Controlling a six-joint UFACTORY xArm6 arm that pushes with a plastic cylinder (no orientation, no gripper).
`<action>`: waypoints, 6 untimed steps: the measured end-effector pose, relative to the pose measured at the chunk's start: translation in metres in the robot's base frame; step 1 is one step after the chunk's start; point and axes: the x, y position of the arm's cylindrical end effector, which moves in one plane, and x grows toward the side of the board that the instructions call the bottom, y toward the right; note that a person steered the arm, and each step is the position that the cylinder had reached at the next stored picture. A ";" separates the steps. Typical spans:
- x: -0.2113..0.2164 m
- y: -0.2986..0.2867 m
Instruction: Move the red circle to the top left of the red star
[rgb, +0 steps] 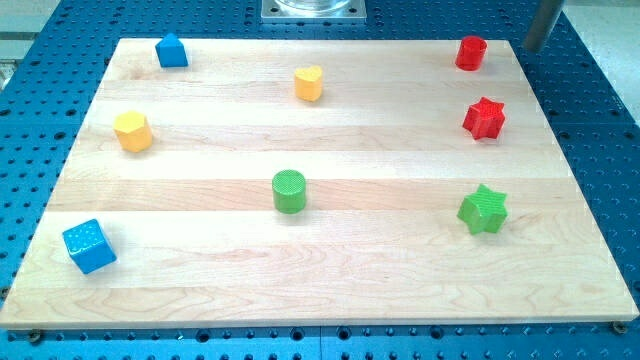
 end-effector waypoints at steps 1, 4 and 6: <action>0.000 0.000; 0.002 -0.094; 0.066 -0.108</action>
